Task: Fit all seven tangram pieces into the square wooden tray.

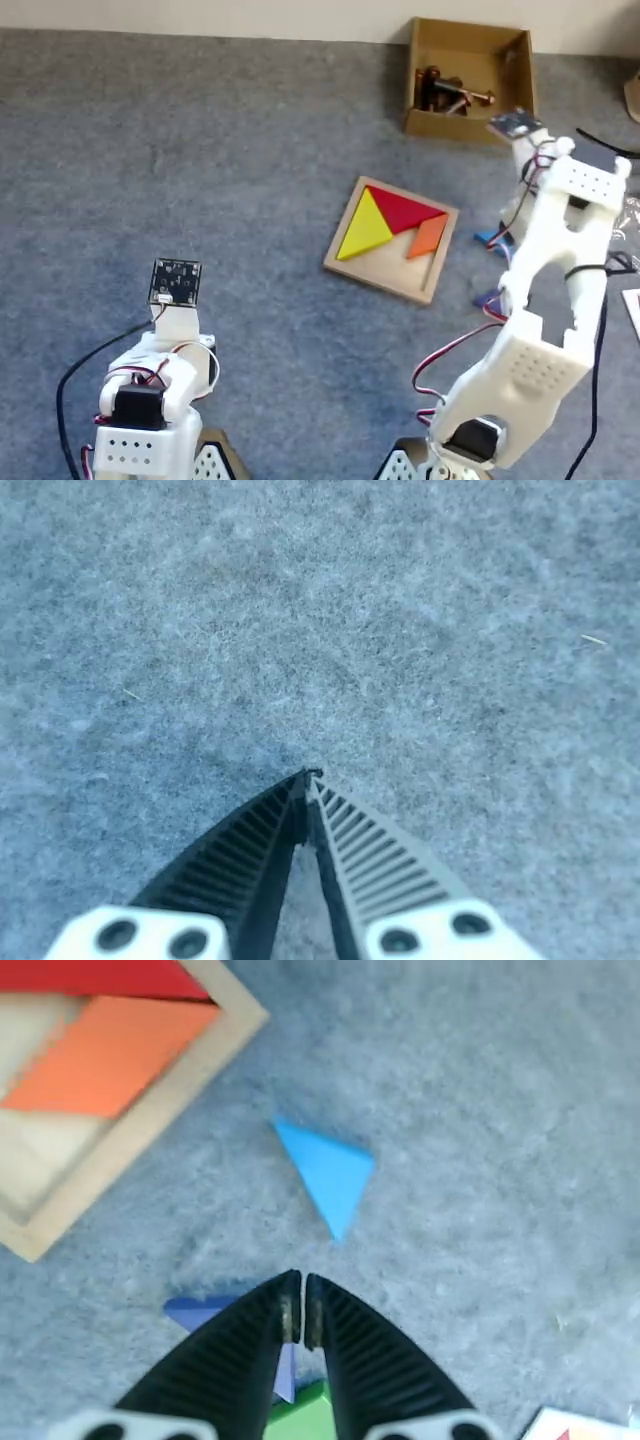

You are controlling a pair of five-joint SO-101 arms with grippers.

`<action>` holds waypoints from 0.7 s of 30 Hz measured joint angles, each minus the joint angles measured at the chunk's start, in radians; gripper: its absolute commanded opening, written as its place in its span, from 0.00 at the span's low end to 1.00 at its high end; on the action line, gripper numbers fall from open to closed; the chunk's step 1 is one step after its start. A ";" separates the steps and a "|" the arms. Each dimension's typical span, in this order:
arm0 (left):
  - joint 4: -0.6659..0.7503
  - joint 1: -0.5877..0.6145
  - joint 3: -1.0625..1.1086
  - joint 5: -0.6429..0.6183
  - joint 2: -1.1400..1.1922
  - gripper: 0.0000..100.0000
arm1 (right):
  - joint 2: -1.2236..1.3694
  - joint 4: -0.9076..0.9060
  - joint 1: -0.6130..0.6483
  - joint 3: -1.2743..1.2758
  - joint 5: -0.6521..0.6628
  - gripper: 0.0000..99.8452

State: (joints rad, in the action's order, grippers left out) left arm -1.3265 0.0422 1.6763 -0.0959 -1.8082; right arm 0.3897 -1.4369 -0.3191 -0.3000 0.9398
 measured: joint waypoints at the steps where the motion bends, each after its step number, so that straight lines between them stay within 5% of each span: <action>1: 0.000 0.000 0.000 0.000 0.000 0.01 | 0.000 0.000 0.012 0.000 0.014 0.05; 21: 0.000 0.000 0.000 0.000 0.000 0.01 | 0.000 0.290 0.044 0.299 0.052 0.09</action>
State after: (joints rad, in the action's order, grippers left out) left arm -1.3265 0.0422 1.6763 -0.0959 -1.8082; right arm 0.3897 -1.1469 -0.2746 -0.0008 0.9920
